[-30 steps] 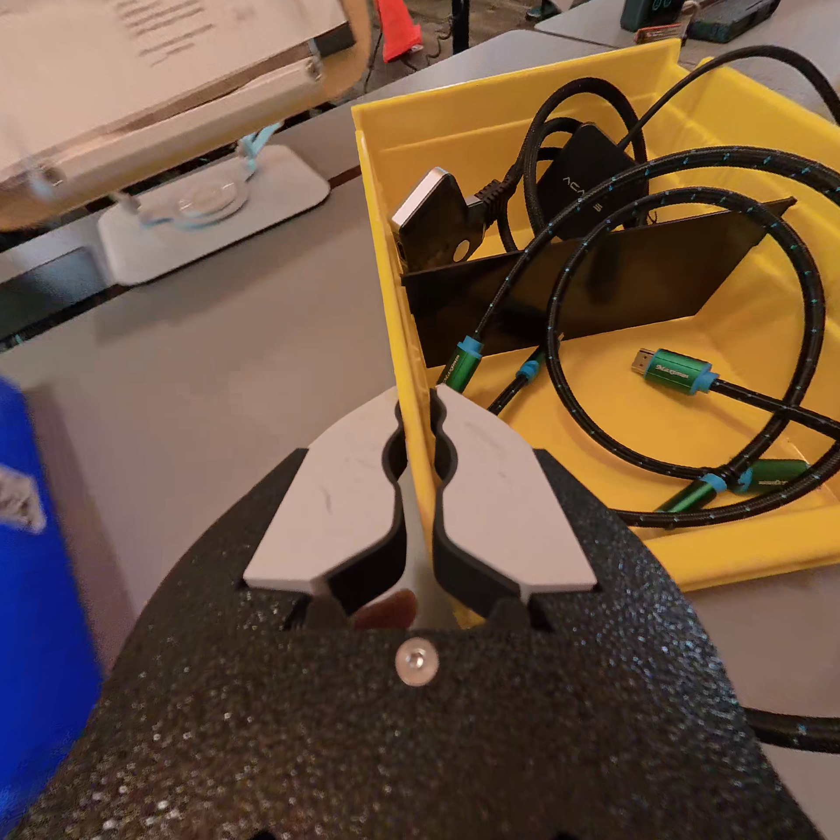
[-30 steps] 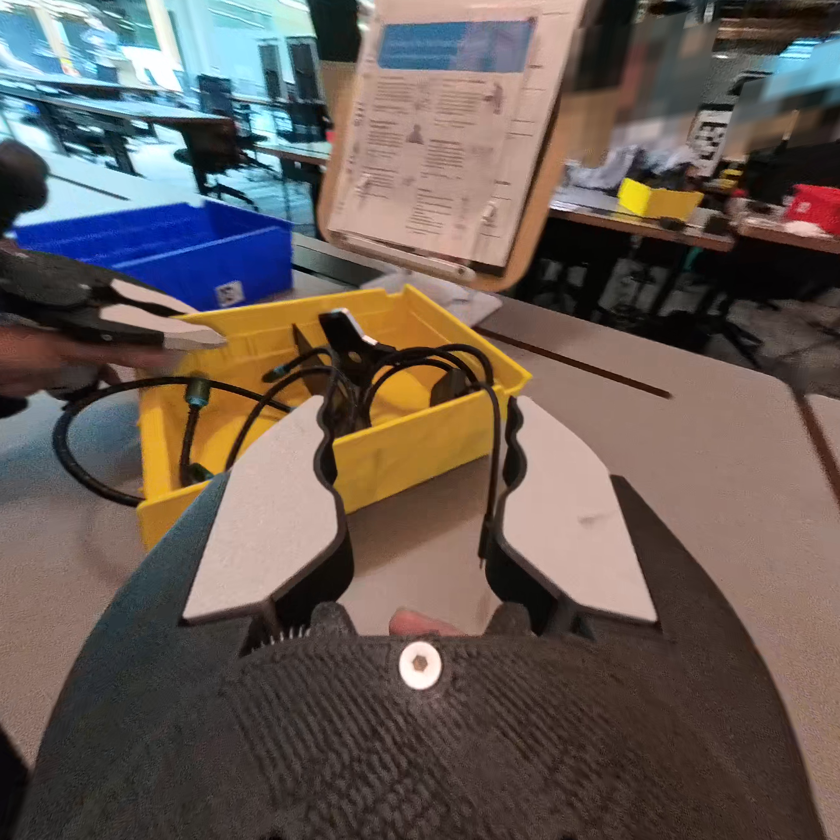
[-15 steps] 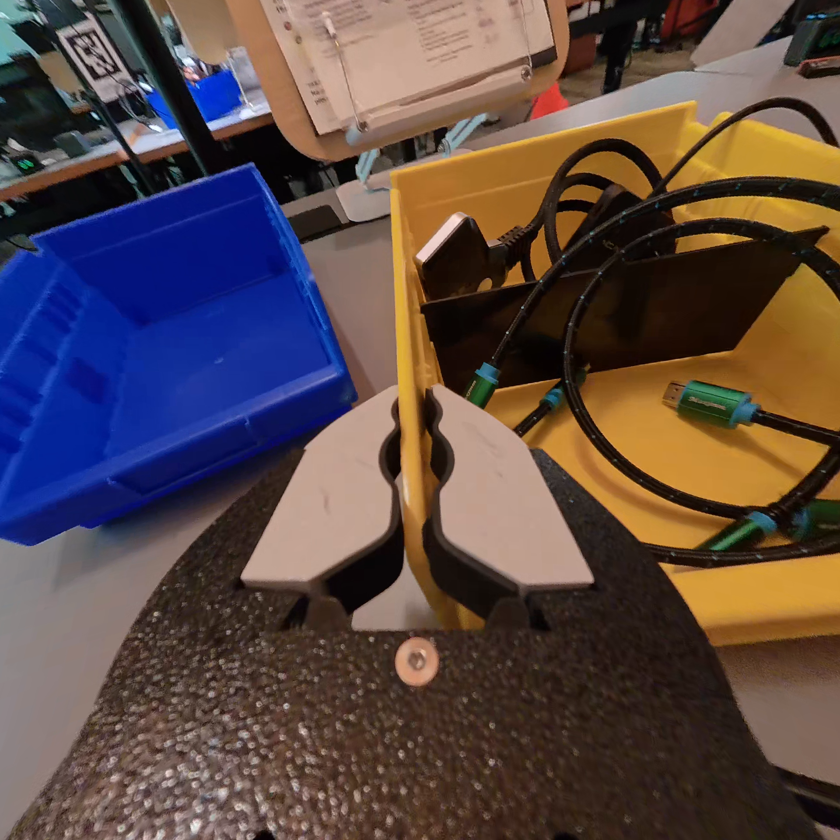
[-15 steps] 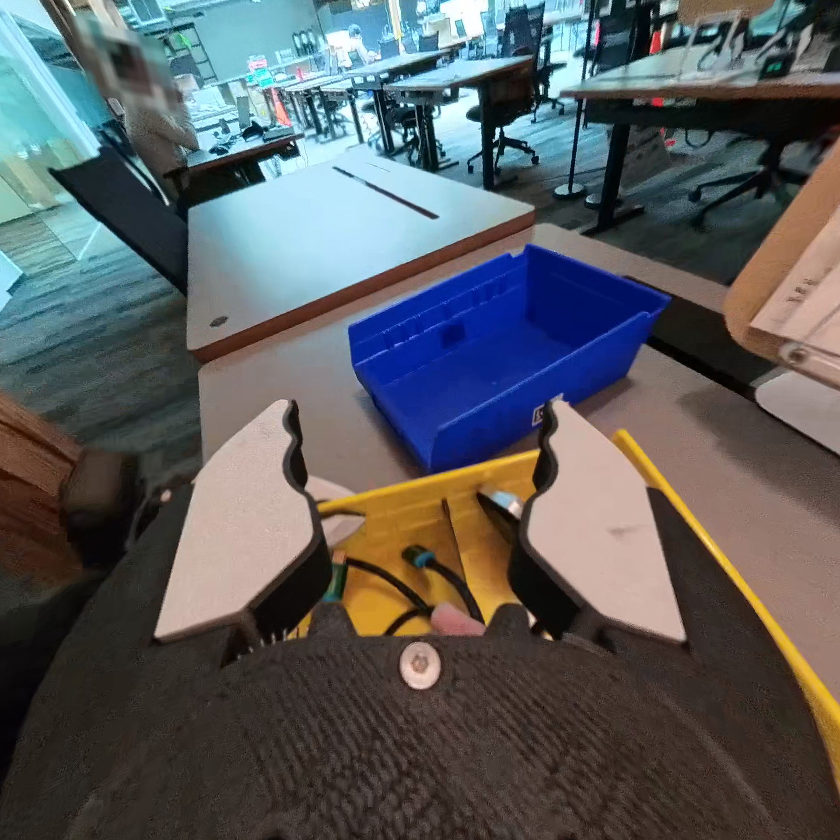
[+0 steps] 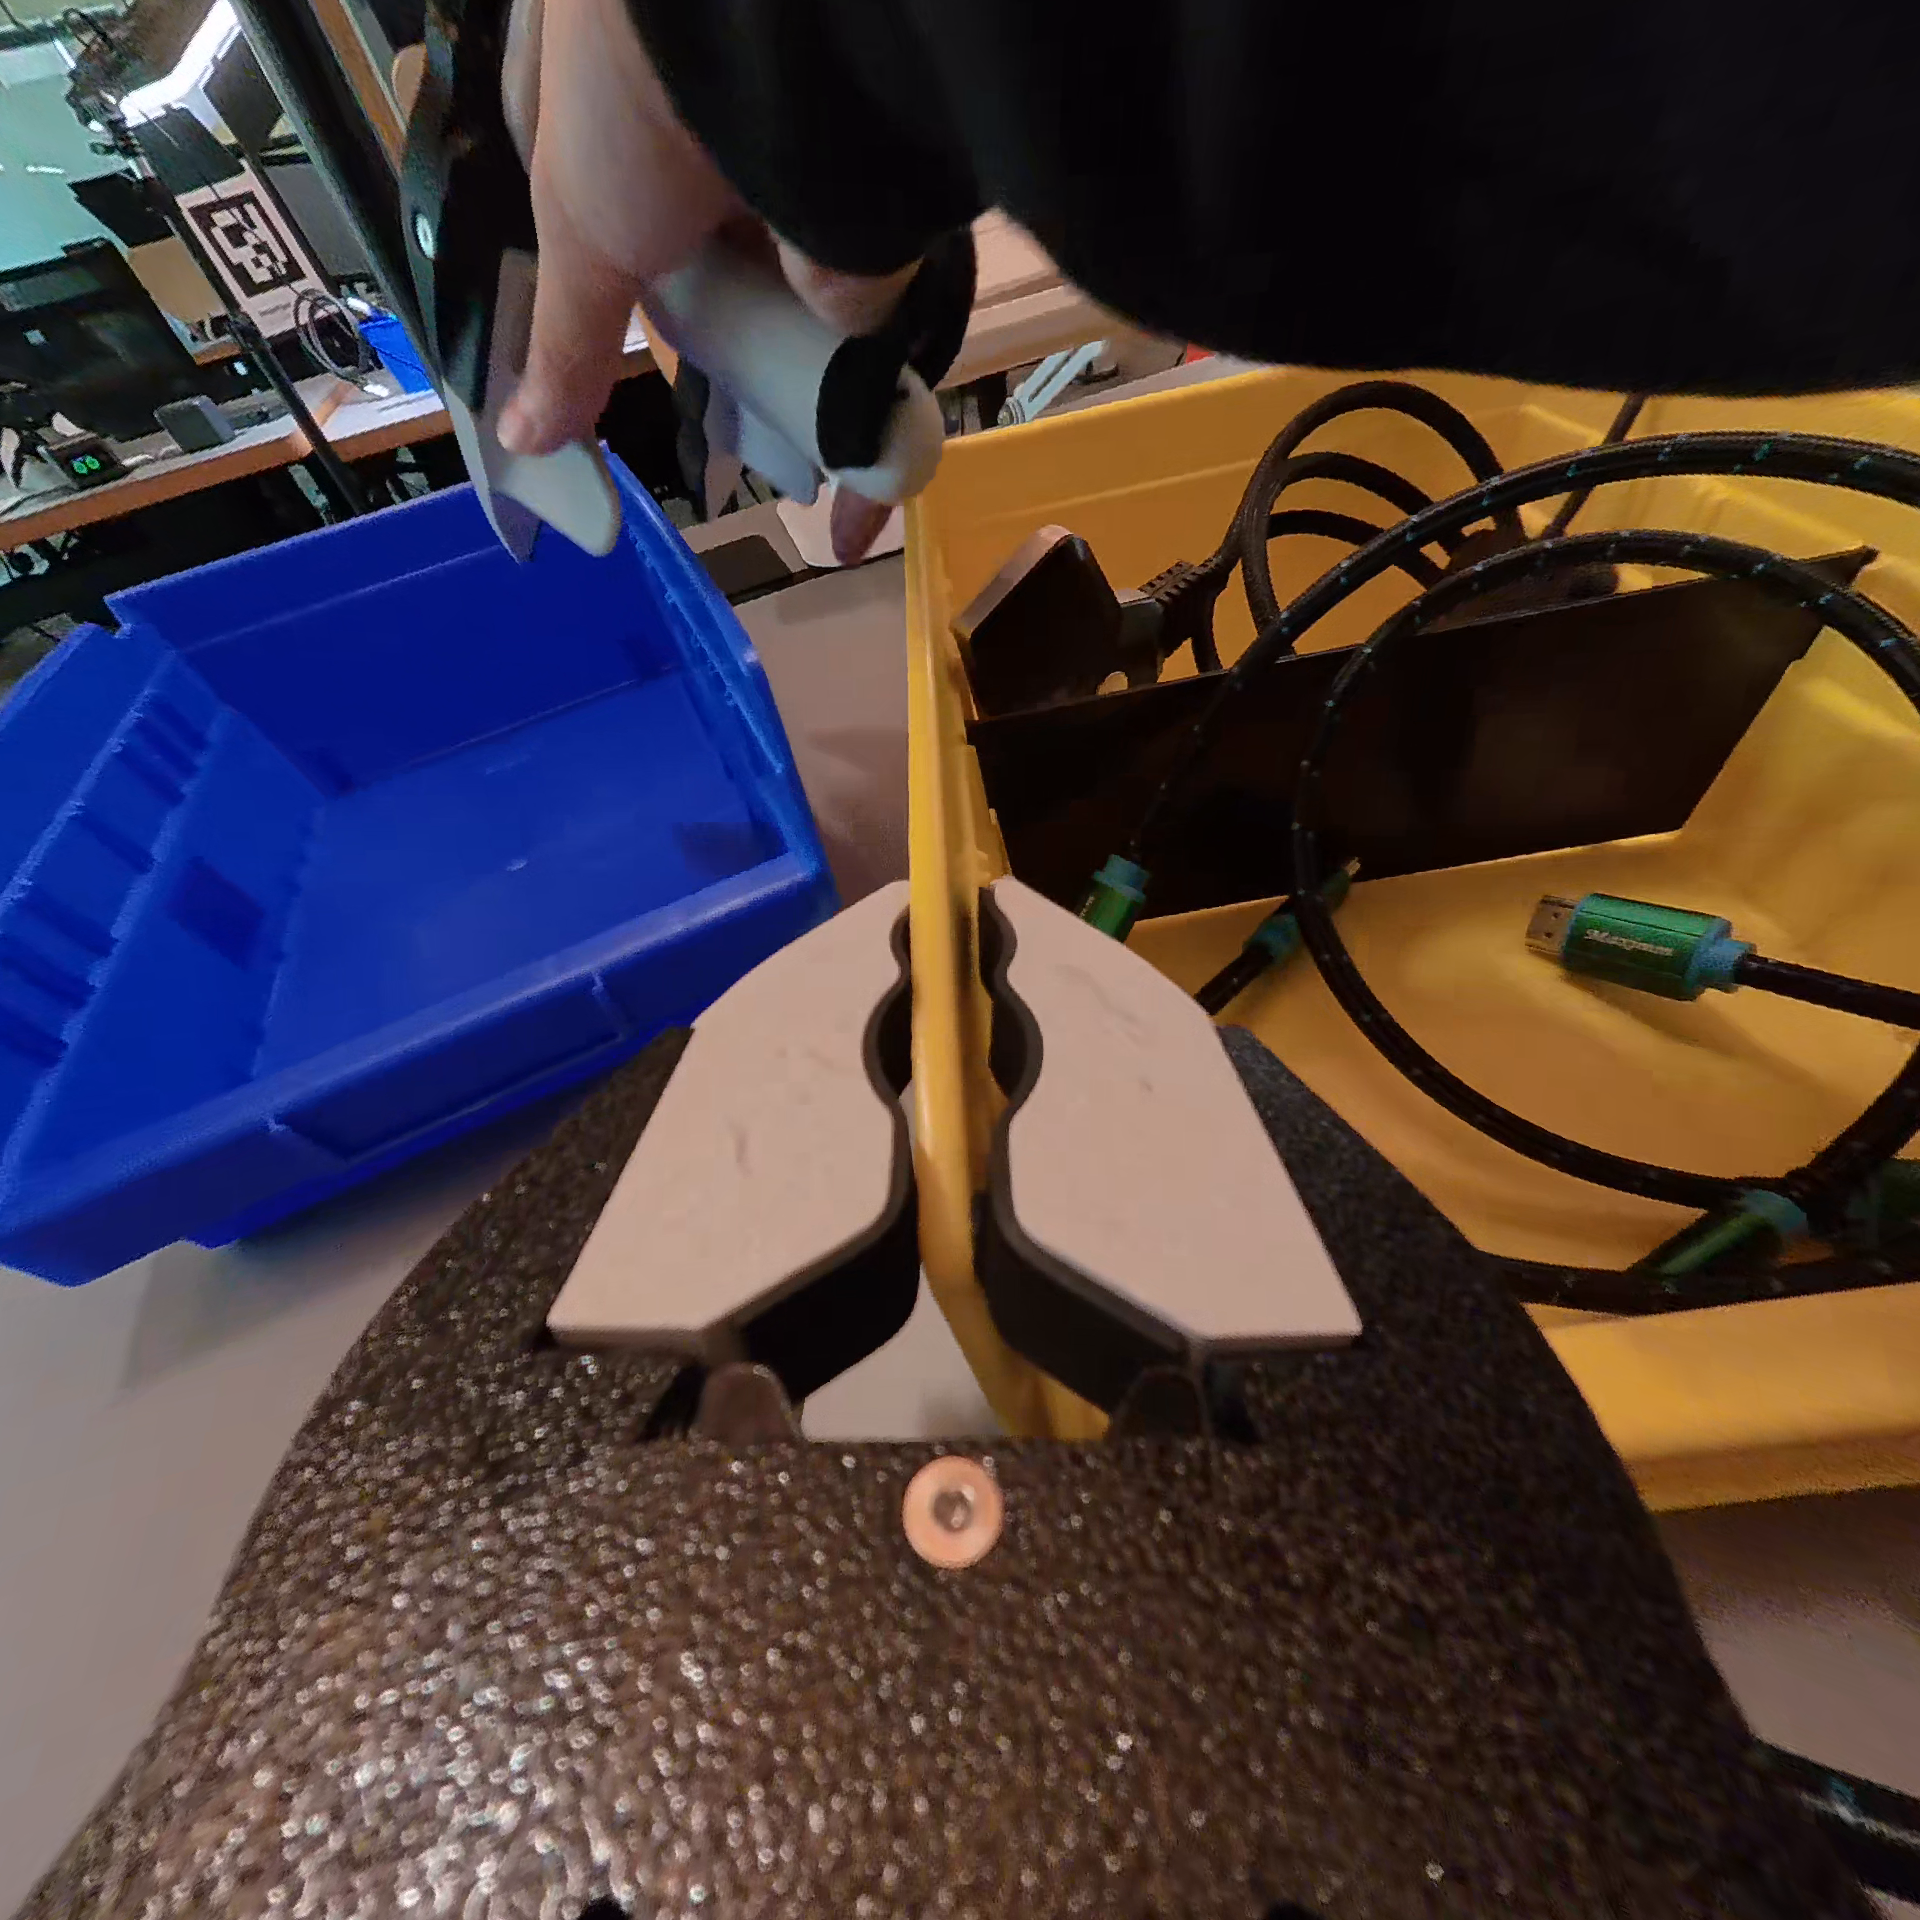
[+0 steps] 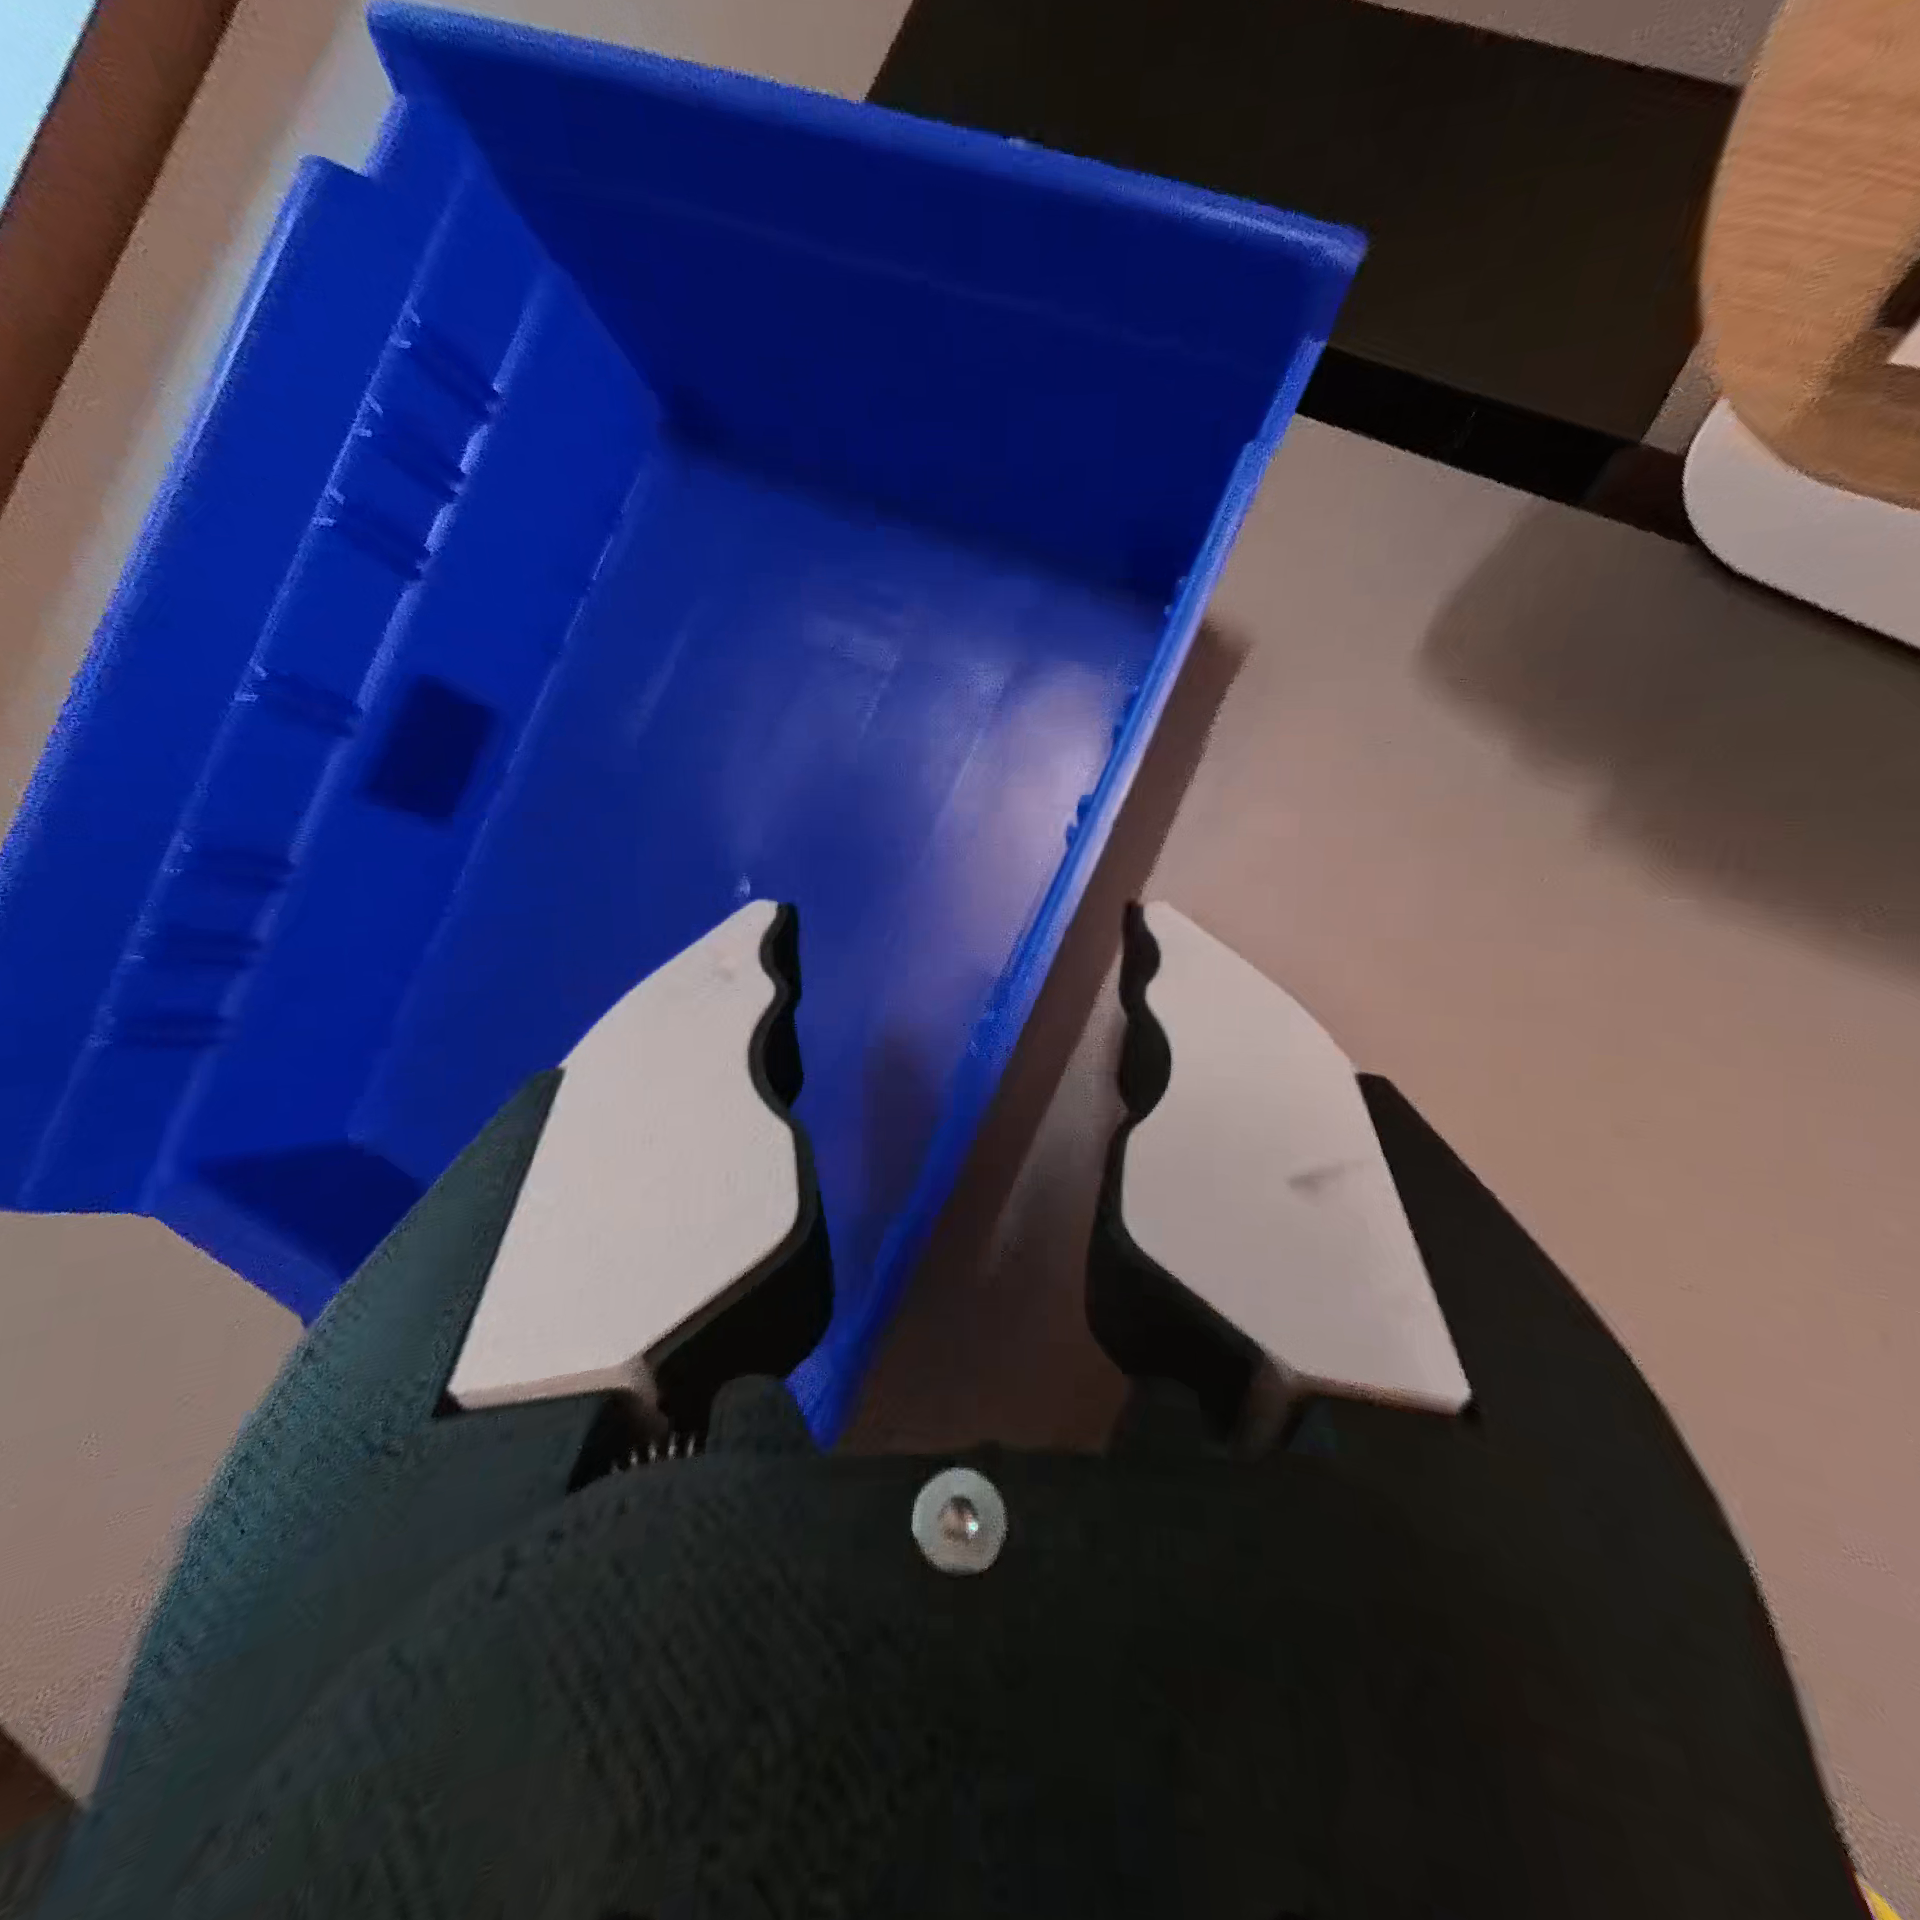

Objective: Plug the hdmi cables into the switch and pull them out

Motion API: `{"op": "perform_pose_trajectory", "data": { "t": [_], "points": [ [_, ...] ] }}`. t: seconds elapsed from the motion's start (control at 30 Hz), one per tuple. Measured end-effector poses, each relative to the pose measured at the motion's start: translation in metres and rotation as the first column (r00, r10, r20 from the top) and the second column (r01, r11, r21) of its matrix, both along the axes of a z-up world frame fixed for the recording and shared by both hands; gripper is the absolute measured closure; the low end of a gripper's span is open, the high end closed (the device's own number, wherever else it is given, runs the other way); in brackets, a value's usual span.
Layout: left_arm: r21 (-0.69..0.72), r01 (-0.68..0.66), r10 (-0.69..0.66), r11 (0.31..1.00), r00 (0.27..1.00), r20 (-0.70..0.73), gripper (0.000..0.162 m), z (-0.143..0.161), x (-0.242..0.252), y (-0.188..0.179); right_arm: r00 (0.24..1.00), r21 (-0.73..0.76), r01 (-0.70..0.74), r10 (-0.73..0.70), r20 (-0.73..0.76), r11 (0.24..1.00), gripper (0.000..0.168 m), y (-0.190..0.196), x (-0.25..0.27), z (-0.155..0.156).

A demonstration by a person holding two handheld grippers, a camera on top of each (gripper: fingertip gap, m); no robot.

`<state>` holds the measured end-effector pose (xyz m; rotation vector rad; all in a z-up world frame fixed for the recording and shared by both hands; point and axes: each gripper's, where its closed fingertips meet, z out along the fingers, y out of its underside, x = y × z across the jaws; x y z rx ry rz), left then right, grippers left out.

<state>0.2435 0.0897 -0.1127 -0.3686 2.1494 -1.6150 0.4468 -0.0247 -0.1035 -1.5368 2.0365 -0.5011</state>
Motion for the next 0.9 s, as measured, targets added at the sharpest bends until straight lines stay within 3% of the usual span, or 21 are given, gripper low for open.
{"op": "perform_pose_trajectory", "data": {
  "t": [0.07,0.2,0.27,0.33,0.5,0.6,0.7,0.8,0.9],
  "points": [
    [0.003,0.001,-0.001,1.0,1.0,0.005,0.154,0.0,0.003,0.002,0.999,-0.001,-0.001,0.001,-0.044,1.0,0.118,0.003,0.003,-0.015],
    [-0.002,0.008,-0.008,1.0,1.0,0.007,0.154,0.0,0.007,0.003,0.987,0.005,0.01,-0.009,-0.159,1.0,0.113,0.013,0.003,-0.048],
    [-0.002,0.009,-0.009,1.0,1.0,0.011,0.154,0.0,0.009,0.002,0.985,-0.116,0.011,-0.03,-0.167,0.993,0.144,0.0,0.002,-0.051],
    [-0.002,0.009,-0.009,1.0,1.0,0.016,0.154,0.001,0.01,0.002,0.986,-0.112,0.038,-0.056,-0.158,0.993,0.155,-0.001,0.004,-0.052],
    [-0.003,0.013,-0.013,1.0,1.0,0.018,0.153,0.0,0.012,0.002,0.991,-0.061,-0.07,0.063,-0.12,0.996,0.156,0.013,0.013,-0.036],
    [0.0,0.013,-0.013,1.0,1.0,0.024,0.153,0.0,0.012,0.002,0.986,-0.087,-0.163,0.16,-0.036,0.983,0.157,0.017,0.025,0.009],
    [0.003,0.011,-0.011,1.0,1.0,0.029,0.153,0.0,0.013,0.002,0.971,-0.092,-0.208,0.216,0.1,0.974,0.158,0.006,0.031,0.086],
    [0.007,0.002,-0.002,1.0,0.999,0.036,0.153,0.0,0.018,0.007,0.941,-0.139,-0.217,0.245,0.233,0.966,0.159,-0.032,0.014,0.169],
    [-0.012,-0.025,0.026,1.0,0.999,0.045,0.152,0.001,0.033,0.019,0.921,-0.218,-0.17,0.234,0.313,0.961,0.159,-0.093,-0.033,0.23]
  ]
}}
